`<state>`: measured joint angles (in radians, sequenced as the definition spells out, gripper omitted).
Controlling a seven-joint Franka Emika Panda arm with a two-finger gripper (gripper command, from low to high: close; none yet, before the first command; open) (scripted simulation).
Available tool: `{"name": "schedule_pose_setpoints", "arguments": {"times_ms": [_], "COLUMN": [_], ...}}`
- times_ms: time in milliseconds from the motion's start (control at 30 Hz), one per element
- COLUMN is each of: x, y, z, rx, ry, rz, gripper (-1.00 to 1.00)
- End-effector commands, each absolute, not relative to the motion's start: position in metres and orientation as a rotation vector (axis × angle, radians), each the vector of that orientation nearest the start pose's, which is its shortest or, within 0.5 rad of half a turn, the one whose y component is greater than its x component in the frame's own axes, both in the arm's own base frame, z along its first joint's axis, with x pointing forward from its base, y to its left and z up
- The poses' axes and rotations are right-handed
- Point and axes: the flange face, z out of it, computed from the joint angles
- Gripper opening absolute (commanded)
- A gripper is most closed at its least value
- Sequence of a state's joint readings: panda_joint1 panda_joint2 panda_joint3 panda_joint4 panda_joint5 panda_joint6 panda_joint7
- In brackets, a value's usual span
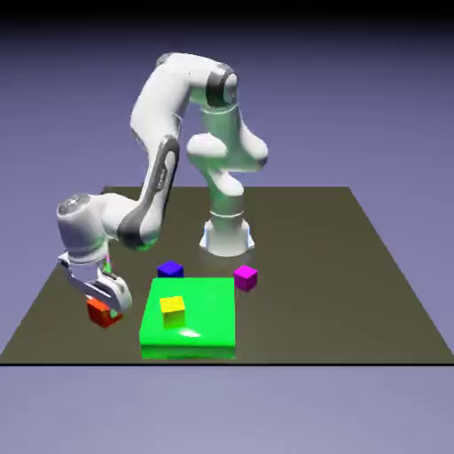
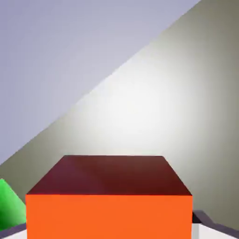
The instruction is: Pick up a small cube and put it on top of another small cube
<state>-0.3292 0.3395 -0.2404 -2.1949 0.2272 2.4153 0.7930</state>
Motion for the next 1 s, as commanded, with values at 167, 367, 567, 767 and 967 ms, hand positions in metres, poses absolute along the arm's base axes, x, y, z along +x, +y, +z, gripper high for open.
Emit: {"name": "schedule_pose_setpoints", "arguments": {"times_ms": [167,367,567,767,967], "x": [0.4,0.34,0.278,0.216,0.218], "y": [-0.271,-0.242,-0.209,-0.18,-0.179], "z": [0.248,0.263,0.266,0.255,0.217], "rx": [-2.062,-1.925,-1.8,-1.674,-1.672], "ry": [2.246,2.355,2.482,2.631,2.626], "rz": [0.184,0.184,0.168,0.139,0.14], "gripper": [-1.0,-1.0,-1.0,-1.0,-1.0]}}
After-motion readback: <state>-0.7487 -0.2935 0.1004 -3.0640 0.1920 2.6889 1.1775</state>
